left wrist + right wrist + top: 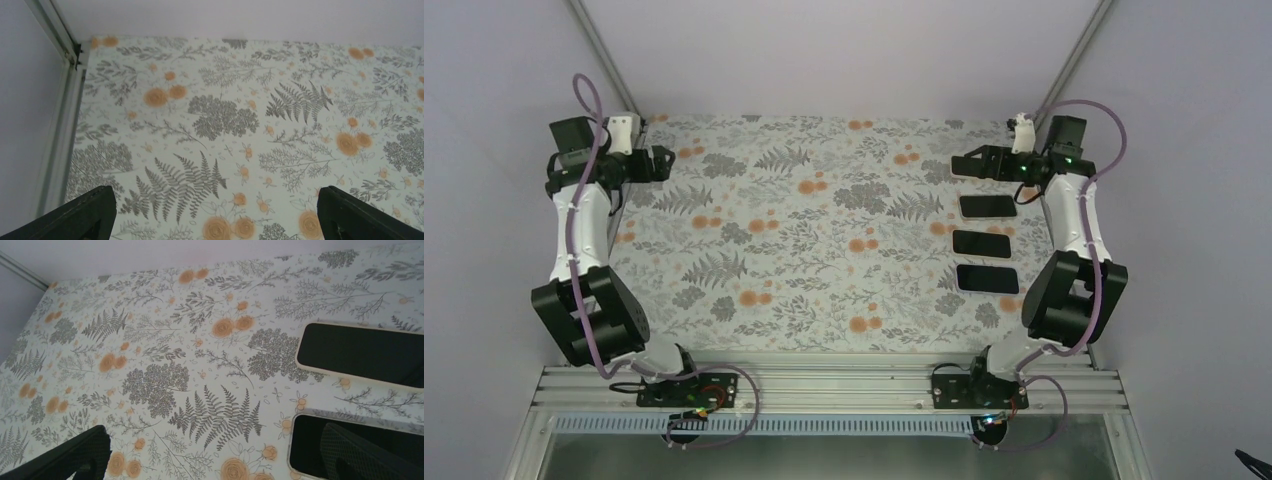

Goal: Take the phone out of the phone case
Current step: Pick up the phone at the center of the board.

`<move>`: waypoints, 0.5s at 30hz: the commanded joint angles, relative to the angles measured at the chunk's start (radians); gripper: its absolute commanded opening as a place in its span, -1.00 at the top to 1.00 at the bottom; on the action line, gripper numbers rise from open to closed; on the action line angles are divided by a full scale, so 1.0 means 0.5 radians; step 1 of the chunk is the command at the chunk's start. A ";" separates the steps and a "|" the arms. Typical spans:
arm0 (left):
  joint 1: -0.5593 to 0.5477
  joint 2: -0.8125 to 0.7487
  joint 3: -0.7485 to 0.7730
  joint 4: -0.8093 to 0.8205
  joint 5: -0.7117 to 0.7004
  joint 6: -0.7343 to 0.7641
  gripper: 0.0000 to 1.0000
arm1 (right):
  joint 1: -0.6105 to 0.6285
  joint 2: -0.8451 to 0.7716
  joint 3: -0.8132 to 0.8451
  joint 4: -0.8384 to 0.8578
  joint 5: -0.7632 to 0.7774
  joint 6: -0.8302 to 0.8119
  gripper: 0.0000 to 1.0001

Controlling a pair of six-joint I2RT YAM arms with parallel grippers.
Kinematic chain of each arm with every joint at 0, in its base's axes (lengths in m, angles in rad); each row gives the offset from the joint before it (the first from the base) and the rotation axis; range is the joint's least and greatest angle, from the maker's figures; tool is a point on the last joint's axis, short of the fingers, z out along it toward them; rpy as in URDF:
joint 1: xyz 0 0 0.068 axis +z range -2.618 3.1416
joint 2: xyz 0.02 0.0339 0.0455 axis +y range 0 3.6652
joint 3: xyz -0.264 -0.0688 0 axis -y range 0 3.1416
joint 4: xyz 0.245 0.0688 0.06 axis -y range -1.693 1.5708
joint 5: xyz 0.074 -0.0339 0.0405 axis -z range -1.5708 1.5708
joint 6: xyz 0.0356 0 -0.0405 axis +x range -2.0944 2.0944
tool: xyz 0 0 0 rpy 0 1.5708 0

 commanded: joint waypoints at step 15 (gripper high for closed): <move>-0.181 -0.413 -0.421 0.301 -0.223 -0.266 -1.00 | 0.006 0.366 0.267 0.040 0.383 0.188 -0.99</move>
